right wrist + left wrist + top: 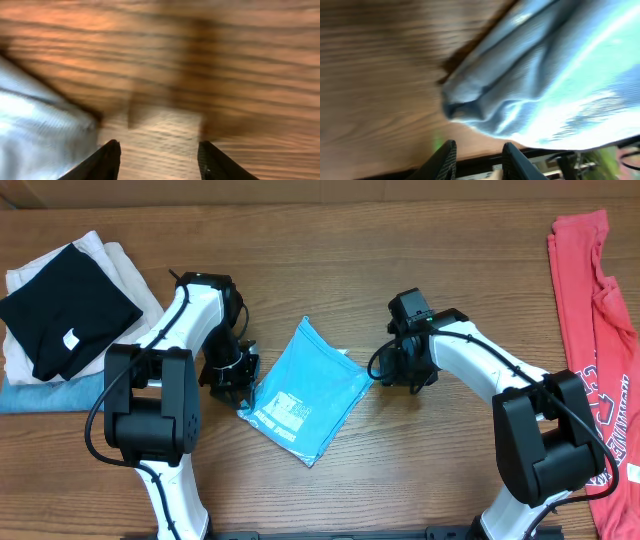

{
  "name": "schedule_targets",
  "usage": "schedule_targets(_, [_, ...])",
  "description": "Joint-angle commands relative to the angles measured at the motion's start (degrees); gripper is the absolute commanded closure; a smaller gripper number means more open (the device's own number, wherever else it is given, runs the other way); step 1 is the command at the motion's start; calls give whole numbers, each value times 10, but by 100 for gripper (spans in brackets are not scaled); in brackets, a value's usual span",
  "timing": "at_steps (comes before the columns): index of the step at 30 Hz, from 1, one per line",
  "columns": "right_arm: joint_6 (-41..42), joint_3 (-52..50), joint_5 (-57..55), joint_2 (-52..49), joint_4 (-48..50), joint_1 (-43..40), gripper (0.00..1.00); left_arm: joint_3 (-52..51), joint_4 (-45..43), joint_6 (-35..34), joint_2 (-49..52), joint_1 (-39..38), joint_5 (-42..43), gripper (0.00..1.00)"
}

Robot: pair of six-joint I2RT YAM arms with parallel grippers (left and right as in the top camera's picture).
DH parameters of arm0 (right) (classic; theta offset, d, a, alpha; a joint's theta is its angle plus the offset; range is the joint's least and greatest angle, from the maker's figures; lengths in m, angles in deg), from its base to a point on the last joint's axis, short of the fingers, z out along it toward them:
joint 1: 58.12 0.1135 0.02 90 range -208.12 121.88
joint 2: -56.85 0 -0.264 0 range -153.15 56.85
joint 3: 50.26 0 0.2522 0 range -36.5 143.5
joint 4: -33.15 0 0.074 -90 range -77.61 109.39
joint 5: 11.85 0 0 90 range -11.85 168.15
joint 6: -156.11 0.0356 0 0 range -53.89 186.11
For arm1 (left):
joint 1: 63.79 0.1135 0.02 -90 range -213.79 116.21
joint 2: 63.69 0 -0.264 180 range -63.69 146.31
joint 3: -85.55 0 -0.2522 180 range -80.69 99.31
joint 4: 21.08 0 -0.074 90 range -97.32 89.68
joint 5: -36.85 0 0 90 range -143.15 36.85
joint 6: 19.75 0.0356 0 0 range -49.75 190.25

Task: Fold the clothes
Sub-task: 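Carry the blue bundle left and place it on the clothes stack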

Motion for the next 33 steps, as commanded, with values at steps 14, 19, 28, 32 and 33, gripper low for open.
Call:
schedule_targets(14, [-8,-1,-30,0,-2,-3,44,3,-302,75,-76,-1,179,13])
schedule_targets(19, [-8,-1,-31,0,-2,-3,44,3,-336,101,-25,-1,224,13])
schedule_targets(28, [-8,-1,-31,0,-3,-3,44,3,-367,113,47,-23,244,14])
schedule_targets(32, [-8,-1,-31,0,-5,-3,44,3,-333,126,74,-57,248,23])
schedule_targets(33, [-8,-1,-31,0,-5,-3,44,3,-323,134,80,-66,242,27])
